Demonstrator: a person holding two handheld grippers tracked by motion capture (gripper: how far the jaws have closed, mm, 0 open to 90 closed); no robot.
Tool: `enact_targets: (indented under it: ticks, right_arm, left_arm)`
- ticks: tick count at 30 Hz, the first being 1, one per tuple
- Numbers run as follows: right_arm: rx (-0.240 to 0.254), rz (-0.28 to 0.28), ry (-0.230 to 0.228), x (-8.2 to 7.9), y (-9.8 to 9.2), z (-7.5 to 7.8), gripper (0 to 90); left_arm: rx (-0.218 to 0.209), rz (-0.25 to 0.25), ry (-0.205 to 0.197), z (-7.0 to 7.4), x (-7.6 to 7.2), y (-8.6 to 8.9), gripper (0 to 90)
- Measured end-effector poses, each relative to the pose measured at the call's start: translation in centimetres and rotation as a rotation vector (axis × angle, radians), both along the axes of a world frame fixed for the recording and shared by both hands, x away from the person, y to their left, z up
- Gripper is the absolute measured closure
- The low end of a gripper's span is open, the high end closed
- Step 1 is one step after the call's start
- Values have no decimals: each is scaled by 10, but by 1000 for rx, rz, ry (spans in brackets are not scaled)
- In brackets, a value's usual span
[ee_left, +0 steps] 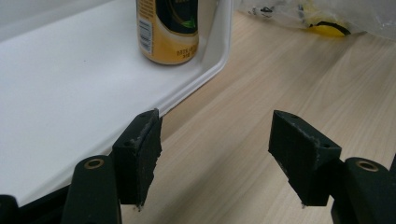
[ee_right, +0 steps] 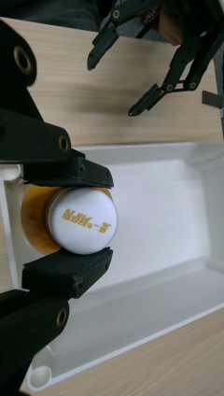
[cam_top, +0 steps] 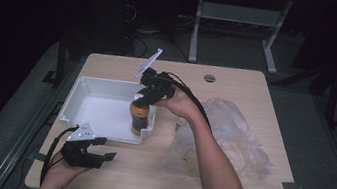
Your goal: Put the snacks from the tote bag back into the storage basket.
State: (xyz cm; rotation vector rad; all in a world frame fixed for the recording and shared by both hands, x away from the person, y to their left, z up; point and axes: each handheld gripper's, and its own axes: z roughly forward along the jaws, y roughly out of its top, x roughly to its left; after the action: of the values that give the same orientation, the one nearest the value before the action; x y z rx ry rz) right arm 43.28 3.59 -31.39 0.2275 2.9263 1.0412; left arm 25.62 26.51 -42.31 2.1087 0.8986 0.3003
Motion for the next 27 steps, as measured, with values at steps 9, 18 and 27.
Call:
enact_targets:
  ticks: [9, 18, 27]
  right_arm:
    - [7, 5, 7, -1, -4, -6, 587]
    - [27, -6, 45, 0, -6, -8, 572]
    - [40, -20, 57, 0, -9, -7, 556]
  left_arm:
    - [2, -2, 2, 0, 1, -2, 338]
    - [2, 1, 6, -1, 2, -1, 337]
    - [2, 3, 3, -1, 1, 0, 336]
